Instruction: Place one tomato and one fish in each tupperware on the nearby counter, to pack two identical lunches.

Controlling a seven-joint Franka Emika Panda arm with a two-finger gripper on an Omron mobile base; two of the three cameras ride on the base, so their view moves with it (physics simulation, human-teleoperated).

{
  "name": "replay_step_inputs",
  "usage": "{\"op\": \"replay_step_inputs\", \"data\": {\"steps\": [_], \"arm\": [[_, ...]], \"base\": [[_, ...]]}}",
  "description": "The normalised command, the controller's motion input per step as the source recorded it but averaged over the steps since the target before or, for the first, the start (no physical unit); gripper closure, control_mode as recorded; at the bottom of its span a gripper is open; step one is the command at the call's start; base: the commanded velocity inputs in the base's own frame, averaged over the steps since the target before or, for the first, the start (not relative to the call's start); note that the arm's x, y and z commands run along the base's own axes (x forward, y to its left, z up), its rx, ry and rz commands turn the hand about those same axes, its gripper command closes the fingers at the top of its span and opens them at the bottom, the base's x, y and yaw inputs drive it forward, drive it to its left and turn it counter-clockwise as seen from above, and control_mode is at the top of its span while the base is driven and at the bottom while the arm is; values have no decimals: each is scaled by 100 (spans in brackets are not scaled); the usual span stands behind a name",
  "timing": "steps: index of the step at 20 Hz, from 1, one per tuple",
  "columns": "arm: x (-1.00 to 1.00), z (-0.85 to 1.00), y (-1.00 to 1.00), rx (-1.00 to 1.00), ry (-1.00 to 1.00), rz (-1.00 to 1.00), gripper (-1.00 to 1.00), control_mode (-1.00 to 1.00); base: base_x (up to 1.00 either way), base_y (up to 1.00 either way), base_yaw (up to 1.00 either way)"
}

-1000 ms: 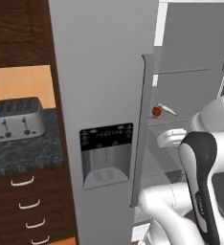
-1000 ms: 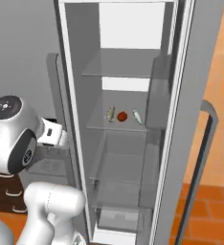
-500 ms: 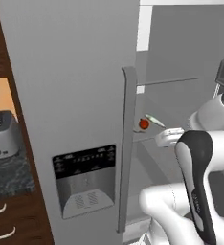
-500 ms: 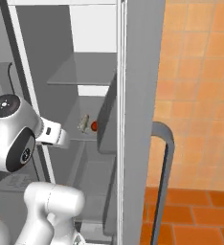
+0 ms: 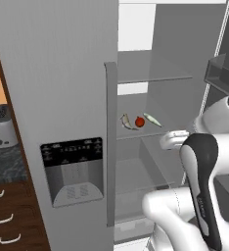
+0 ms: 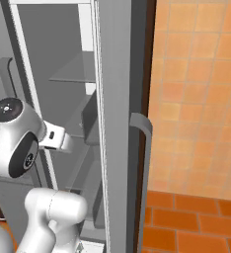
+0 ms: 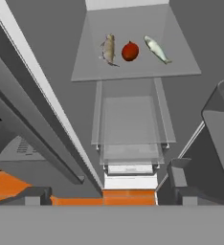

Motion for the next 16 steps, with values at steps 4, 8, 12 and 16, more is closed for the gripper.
{"op": "replay_step_inputs", "data": {"steps": [4,8,12,16], "arm": [[44,18,0,0,-1,-1,-100,-100],[62,0,-3,-1,-4,0,-100,-100],[69,0,-2,-5,0,2,-100,-100],[53,0,-13,-13,0,0,-100,-100]], "base": [[0,0,0],[0,0,0],[0,0,0],[0,0,0]]}}
